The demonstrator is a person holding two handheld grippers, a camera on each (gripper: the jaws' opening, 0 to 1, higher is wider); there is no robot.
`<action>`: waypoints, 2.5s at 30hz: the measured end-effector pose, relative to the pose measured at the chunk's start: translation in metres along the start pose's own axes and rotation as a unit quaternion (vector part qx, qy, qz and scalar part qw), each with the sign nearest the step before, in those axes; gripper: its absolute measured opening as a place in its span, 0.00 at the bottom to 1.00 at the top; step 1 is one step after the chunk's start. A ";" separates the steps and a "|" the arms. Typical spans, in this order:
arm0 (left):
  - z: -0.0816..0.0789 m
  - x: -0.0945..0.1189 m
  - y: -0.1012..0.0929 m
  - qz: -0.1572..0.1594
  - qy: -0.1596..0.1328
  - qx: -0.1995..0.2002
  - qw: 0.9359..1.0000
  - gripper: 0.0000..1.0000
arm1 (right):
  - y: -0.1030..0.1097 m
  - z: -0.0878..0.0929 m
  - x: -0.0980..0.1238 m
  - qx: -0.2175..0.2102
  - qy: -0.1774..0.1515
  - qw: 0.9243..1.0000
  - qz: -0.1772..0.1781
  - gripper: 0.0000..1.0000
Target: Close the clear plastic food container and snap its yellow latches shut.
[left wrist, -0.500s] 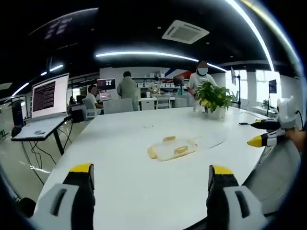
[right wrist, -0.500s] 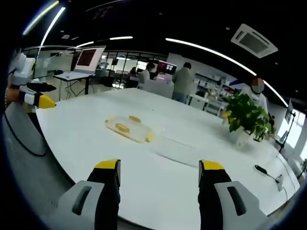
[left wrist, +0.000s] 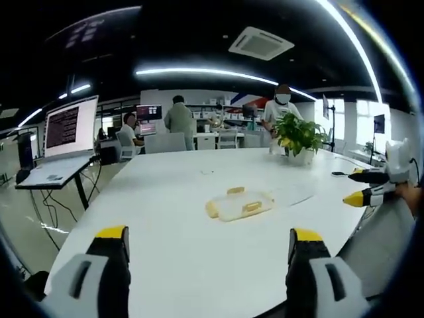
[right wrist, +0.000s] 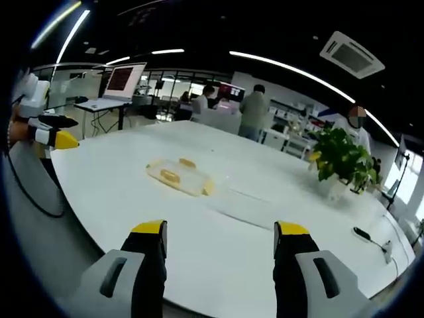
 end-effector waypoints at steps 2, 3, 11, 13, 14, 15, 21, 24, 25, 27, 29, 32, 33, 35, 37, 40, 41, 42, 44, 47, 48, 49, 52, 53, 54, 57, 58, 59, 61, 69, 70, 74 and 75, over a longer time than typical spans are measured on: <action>0.001 0.000 0.000 0.000 0.004 -0.002 1.000 0.97 | 0.000 0.000 0.000 0.001 0.000 1.000 0.000 0.63; 0.002 -0.001 -0.001 0.000 0.010 -0.004 1.000 0.96 | -0.001 0.000 0.000 0.000 -0.001 1.000 0.000 0.63; 0.003 0.001 -0.004 0.003 0.009 -0.020 1.000 0.97 | -0.001 0.000 0.001 0.001 -0.007 1.000 0.002 0.63; 0.004 0.001 -0.003 -0.001 0.012 -0.028 1.000 0.98 | -0.001 0.000 0.001 0.000 -0.007 1.000 0.003 0.63; 0.004 0.001 -0.003 -0.006 0.012 -0.033 0.999 0.98 | -0.001 0.000 0.002 0.000 -0.006 1.000 0.004 0.63; 0.004 0.002 -0.002 -0.009 0.013 -0.034 0.999 0.98 | -0.001 0.000 0.002 0.001 -0.006 1.000 0.005 0.64; 0.006 0.003 -0.005 -0.002 0.019 -0.051 0.999 0.98 | -0.001 0.000 0.004 -0.002 -0.013 1.000 0.006 0.65; 0.006 0.004 -0.005 -0.004 0.020 -0.055 0.998 0.98 | -0.001 -0.002 0.004 -0.008 -0.021 1.000 0.008 0.66; 0.007 0.004 -0.004 -0.005 0.022 -0.055 0.998 0.98 | -0.001 -0.001 0.004 -0.007 -0.019 1.000 0.006 0.66; 0.007 0.004 -0.003 -0.008 0.021 -0.054 0.998 0.98 | 0.000 -0.001 0.004 -0.005 -0.017 1.000 0.006 0.66; 0.007 0.004 -0.003 -0.008 0.020 -0.053 0.998 0.98 | 0.000 -0.001 0.004 -0.004 -0.017 1.000 0.005 0.66; 0.007 0.005 -0.003 -0.008 0.019 -0.053 0.998 0.98 | 0.000 -0.001 0.004 -0.003 -0.018 1.000 0.004 0.66; 0.007 0.005 -0.003 -0.008 0.021 -0.054 0.998 0.98 | 0.000 -0.001 0.004 -0.004 -0.018 1.000 0.005 0.66; 0.007 0.005 -0.003 -0.008 0.021 -0.055 0.998 0.98 | 0.000 -0.001 0.004 -0.004 -0.018 1.000 0.005 0.66; 0.007 0.005 -0.003 -0.009 0.021 -0.055 0.998 0.98 | 0.000 -0.001 0.004 -0.003 -0.018 1.000 0.002 0.65; 0.008 0.005 -0.003 -0.008 0.026 -0.057 0.998 0.97 | 0.001 -0.001 0.004 -0.003 -0.018 1.000 0.001 0.65; 0.008 0.005 -0.004 -0.006 0.027 -0.058 0.998 0.97 | 0.001 -0.002 0.004 -0.003 -0.019 1.000 0.000 0.65; 0.008 0.004 -0.004 -0.005 0.029 -0.059 0.998 0.96 | 0.001 -0.002 0.004 -0.003 -0.020 1.000 0.000 0.65; 0.009 0.004 -0.004 -0.004 0.034 -0.063 0.997 0.94 | 0.002 -0.003 0.004 -0.007 -0.024 1.000 -0.004 0.63; 0.009 0.003 -0.004 -0.004 0.037 -0.064 0.997 0.93 | 0.002 -0.004 0.003 -0.007 -0.025 1.000 -0.007 0.63; 0.010 0.003 -0.004 -0.004 0.039 -0.065 0.997 0.92 | 0.002 -0.004 0.003 -0.007 -0.025 1.000 -0.008 0.63; 0.011 0.002 -0.004 -0.003 0.046 -0.066 0.997 0.92 | 0.002 -0.004 0.003 -0.009 -0.024 1.000 -0.011 0.62; 0.014 0.000 -0.004 0.000 0.060 -0.075 0.995 0.91 | 0.002 -0.004 0.002 -0.011 -0.024 1.000 -0.011 0.60; 0.015 -0.001 -0.004 0.000 0.065 -0.078 0.995 0.91 | 0.002 -0.004 0.002 -0.012 -0.026 1.000 -0.010 0.59; 0.015 -0.001 -0.004 -0.001 0.068 -0.081 0.994 0.91 | 0.002 -0.004 0.003 -0.012 -0.026 1.000 -0.009 0.58; 0.015 0.000 -0.004 0.000 0.067 -0.084 0.994 0.89 | 0.002 -0.004 0.003 -0.010 -0.024 1.000 -0.009 0.58; 0.014 0.000 -0.004 0.001 0.066 -0.086 0.994 0.88 | 0.002 -0.004 0.003 -0.010 -0.024 1.000 -0.009 0.58; 0.014 0.000 -0.004 0.000 0.066 -0.087 0.994 0.88 | 0.002 -0.004 0.004 -0.010 -0.029 1.000 -0.009 0.57; 0.014 0.000 -0.005 0.001 0.063 -0.088 0.994 0.88 | 0.002 -0.006 0.005 -0.012 -0.038 0.999 -0.009 0.55; 0.016 0.000 -0.005 0.006 0.076 -0.101 0.992 0.90 | 0.006 -0.003 0.003 -0.002 -0.018 1.000 -0.023 0.57; 0.017 -0.001 -0.006 0.014 0.082 -0.104 0.991 0.91 | 0.008 -0.002 0.002 0.003 -0.010 1.000 -0.030 0.57; 0.023 -0.004 -0.009 0.054 0.128 -0.133 0.981 0.91 | 0.010 0.003 0.000 0.052 0.034 0.998 -0.030 0.66; 0.022 -0.006 -0.008 0.050 0.133 -0.135 0.981 0.91 | 0.011 0.001 -0.001 0.048 0.028 0.998 -0.032 0.65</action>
Point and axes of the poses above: the point that each gripper's makers call its tool centre point, and the gripper's own axes: x roughly backward along the fingers, y roughly to its left, z roughly out of its underside, the point moved 6 cm from there along x, roughly backward along the fingers, and after that the axes turned 2 degrees about -x, right-handed, at the moved point
